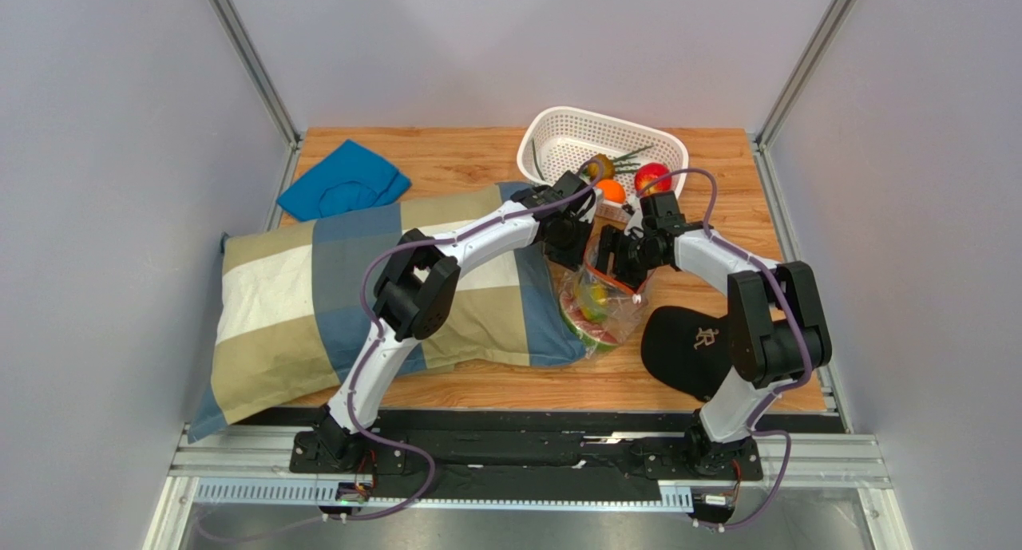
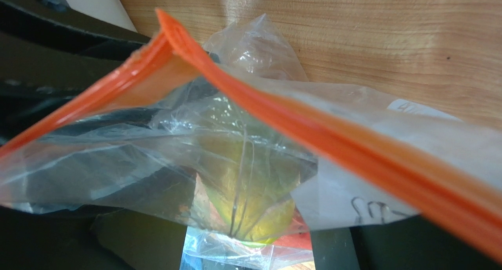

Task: Open the zip-top bag and remove the fake food

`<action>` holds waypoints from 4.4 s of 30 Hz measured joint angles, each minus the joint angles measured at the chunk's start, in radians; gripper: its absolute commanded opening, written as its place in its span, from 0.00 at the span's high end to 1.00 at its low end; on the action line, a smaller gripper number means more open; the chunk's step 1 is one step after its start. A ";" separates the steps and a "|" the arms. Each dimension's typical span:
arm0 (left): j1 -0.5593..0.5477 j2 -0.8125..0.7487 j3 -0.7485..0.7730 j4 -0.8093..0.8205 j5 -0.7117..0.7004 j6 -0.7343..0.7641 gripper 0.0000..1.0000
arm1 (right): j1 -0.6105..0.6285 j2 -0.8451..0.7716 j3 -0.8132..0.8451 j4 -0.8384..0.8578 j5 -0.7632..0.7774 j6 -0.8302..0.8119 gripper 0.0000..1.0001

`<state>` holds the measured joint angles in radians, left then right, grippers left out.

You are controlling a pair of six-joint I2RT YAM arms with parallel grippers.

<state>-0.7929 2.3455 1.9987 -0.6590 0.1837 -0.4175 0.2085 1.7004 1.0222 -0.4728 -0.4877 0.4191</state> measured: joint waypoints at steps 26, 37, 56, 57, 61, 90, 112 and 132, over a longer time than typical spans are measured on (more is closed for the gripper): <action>0.019 -0.377 -0.111 0.153 0.355 -0.129 0.30 | 0.072 -0.277 0.037 -0.201 0.225 0.059 1.00; 0.003 -0.375 -0.174 0.124 0.330 -0.144 0.30 | 0.079 -0.336 0.029 -0.264 0.268 0.071 1.00; -0.032 -0.421 -0.145 0.105 0.395 -0.151 0.32 | 0.085 -0.556 0.032 -0.365 0.316 0.068 1.00; -0.032 -0.424 -0.152 0.109 0.396 -0.151 0.32 | 0.085 -0.556 0.032 -0.364 0.316 0.069 1.00; -0.021 -0.473 -0.232 0.120 0.381 -0.146 0.34 | 0.085 -0.560 0.032 -0.360 0.320 0.072 1.00; 0.066 -0.479 -0.482 0.412 0.555 -0.315 0.26 | 0.055 -0.469 0.357 -0.433 0.424 0.120 1.00; 0.030 -0.338 -0.407 0.310 0.614 -0.273 0.78 | -0.136 0.570 1.105 -0.189 0.449 0.043 0.49; 0.043 -0.278 -0.012 0.017 0.487 -0.089 1.00 | -0.118 0.091 1.037 -0.696 0.400 0.050 0.42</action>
<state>-0.7498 2.0670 1.9865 -0.6422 0.6708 -0.5068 0.0902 1.7916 2.0590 -1.1687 -0.0875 0.4690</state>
